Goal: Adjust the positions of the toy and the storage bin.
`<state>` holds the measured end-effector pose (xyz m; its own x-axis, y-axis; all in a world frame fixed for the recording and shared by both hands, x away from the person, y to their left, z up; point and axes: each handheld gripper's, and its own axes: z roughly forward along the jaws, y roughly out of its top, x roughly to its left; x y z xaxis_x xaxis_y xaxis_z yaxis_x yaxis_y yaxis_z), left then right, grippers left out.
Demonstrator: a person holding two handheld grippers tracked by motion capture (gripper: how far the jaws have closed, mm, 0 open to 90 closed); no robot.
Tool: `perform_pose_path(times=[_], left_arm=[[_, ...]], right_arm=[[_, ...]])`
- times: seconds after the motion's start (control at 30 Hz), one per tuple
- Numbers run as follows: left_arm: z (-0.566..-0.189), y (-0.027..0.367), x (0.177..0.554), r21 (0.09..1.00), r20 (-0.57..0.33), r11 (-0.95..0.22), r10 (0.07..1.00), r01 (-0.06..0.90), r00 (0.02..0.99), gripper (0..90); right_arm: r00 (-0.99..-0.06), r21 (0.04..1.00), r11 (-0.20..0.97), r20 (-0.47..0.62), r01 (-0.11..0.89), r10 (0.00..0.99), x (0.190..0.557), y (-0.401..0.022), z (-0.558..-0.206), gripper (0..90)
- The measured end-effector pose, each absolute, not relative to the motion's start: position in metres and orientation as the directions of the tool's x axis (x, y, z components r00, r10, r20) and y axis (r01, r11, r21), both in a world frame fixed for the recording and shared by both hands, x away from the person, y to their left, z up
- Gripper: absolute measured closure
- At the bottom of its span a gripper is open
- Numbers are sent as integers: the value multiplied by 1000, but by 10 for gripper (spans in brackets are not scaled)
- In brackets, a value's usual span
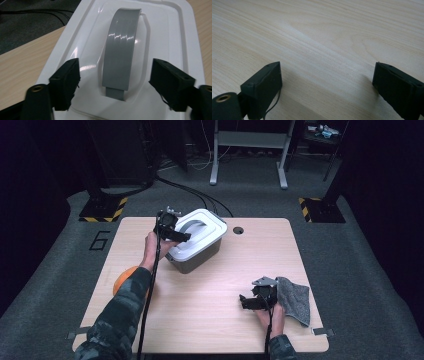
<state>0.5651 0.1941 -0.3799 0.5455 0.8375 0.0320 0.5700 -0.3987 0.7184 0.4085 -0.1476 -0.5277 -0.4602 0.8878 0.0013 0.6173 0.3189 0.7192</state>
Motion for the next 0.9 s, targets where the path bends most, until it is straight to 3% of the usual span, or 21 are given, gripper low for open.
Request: perform_pose_path(times=[0.5, 0.9], left_arm=[[-386, 183, 567, 717, 96, -425, 845, 552, 526, 660], [-387, 185, 567, 726, 104, -451, 818, 519, 565, 675]], right_arm=[[-462, 719, 321, 1, 617, 887, 408, -148, -528, 83], [-466, 718, 327, -5, 615, 885, 408, -148, -528, 86]])
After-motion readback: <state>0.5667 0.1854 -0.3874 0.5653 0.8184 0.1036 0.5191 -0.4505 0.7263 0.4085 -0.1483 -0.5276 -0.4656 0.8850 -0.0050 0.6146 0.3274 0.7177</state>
